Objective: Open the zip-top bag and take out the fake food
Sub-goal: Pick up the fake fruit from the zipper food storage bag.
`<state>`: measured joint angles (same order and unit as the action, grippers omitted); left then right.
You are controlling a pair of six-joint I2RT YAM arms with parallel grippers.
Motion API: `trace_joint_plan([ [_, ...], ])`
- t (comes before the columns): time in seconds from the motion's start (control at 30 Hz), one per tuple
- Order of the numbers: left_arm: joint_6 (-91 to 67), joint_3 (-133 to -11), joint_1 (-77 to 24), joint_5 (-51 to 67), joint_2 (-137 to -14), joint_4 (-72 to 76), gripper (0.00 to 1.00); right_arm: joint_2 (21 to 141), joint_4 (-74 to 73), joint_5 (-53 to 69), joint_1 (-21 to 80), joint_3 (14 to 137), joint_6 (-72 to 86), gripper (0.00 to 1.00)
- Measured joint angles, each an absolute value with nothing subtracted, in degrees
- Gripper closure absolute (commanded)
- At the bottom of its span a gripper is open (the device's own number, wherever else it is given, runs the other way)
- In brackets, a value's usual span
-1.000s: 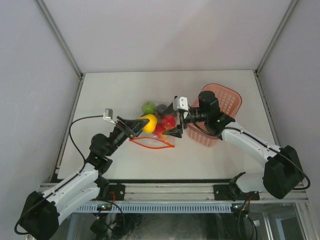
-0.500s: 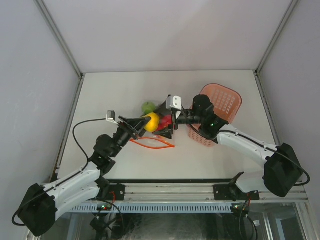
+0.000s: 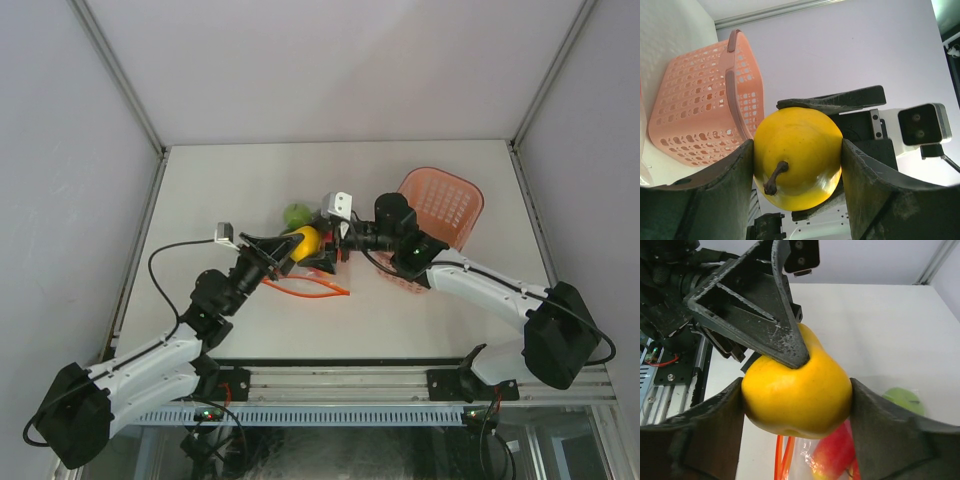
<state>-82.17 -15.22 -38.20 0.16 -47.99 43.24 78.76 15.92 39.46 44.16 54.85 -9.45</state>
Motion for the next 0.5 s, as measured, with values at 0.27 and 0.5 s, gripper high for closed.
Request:
trace_joint_plan([
  [0.27, -82.72, -15.20, -38.24, 0.08, -47.75, 43.20, 0.11, 78.76, 15.97, 41.12, 42.81, 54.94, -9.15, 0.70],
  [0.5, -81.67, -15.16, -38.24, -2.04, -42.00, 41.76, 0.00, 78.24, 14.83, 45.89, 38.44, 55.24, -9.02, 0.77],
])
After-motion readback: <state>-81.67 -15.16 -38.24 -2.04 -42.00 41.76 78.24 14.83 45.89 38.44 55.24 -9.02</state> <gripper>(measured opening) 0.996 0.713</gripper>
